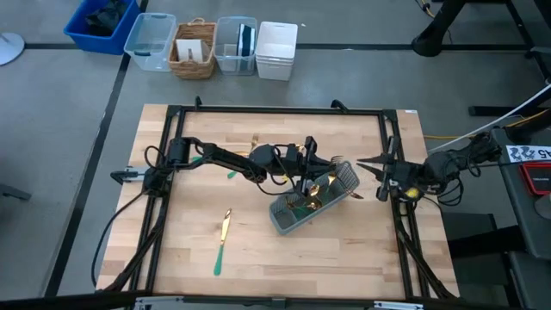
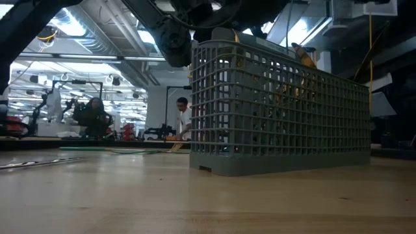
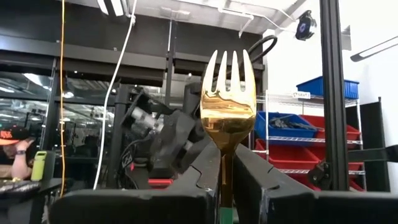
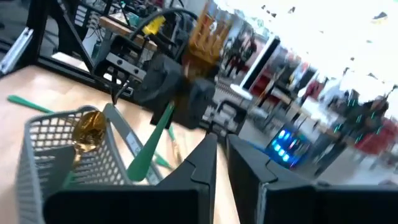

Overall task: Sort silverware
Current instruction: Put the gold fork into the gray silverware organizer

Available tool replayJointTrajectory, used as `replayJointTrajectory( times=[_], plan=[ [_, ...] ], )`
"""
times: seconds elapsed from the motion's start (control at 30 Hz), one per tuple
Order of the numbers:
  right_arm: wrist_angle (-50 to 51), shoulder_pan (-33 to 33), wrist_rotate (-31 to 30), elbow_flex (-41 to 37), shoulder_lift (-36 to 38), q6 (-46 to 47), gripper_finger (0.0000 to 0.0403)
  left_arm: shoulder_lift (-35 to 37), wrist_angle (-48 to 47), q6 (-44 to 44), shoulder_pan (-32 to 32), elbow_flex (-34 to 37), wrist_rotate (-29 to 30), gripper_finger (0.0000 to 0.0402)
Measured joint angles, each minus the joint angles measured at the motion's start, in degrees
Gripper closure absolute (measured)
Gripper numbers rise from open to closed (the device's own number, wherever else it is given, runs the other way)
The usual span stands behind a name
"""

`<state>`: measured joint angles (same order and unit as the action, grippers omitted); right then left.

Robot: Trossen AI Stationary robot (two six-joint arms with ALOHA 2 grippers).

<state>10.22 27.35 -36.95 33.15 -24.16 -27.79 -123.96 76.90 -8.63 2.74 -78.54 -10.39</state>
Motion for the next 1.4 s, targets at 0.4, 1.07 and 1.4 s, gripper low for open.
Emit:
replayJointTrajectory(
  times=[0.4,1.07,1.4],
  plan=[
    [-10.4,0.0,0.5,0.0,-3.1,-13.0,0.0256,0.0,-3.1,0.0,0.0,0.0,0.0,0.0382],
    [-16.0,0.0,-0.9,8.3,-14.8,-28.9,0.0237,0.0,-3.0,0.0,-0.3,0.0,0.0,0.0384],
    [-6.5,-1.4,-1.0,12.9,-19.8,-29.7,0.0237,0.0,-3.0,0.0,-0.4,0.0,0.0,0.0379]
  ],
)
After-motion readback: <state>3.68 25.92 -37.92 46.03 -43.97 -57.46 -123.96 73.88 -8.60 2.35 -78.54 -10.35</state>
